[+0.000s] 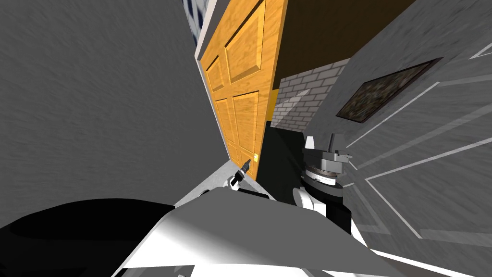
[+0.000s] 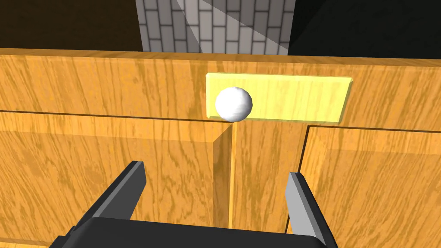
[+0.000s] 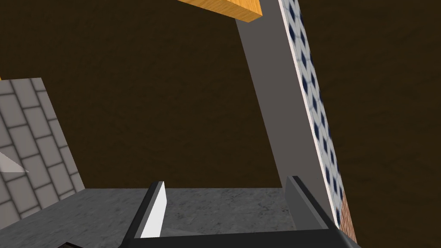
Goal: Push the door open
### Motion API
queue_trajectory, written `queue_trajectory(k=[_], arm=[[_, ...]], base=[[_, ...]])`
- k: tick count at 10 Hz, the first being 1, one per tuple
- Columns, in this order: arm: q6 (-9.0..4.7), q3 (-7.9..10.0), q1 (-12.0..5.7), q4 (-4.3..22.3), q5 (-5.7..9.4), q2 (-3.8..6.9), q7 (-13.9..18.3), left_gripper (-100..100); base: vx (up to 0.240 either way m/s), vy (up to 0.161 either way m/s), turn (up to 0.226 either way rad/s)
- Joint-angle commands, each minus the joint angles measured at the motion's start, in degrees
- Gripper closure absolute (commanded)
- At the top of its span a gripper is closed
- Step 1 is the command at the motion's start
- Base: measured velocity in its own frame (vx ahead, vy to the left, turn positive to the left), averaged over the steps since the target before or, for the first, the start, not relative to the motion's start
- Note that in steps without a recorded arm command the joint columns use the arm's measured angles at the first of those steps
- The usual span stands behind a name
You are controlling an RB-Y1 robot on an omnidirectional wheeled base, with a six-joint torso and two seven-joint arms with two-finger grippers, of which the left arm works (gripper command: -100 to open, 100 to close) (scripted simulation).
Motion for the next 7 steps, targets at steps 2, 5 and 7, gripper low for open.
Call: queue_trajectory(k=[2,5,7], arm=[[-0.31,0.4,-0.02,0.6,0.2,-0.26,-0.5,-100],[-0.48,0.75,0.03,1.0,0.38,-1.01,-0.9,-100],[-0.48,0.79,0.07,1.0,0.4,-1.17,-1.0,-100]], base=[[0.193,-0.094,-0.033],[0.18,-0.096,-0.027],[0.11,-0.057,-0.007]])
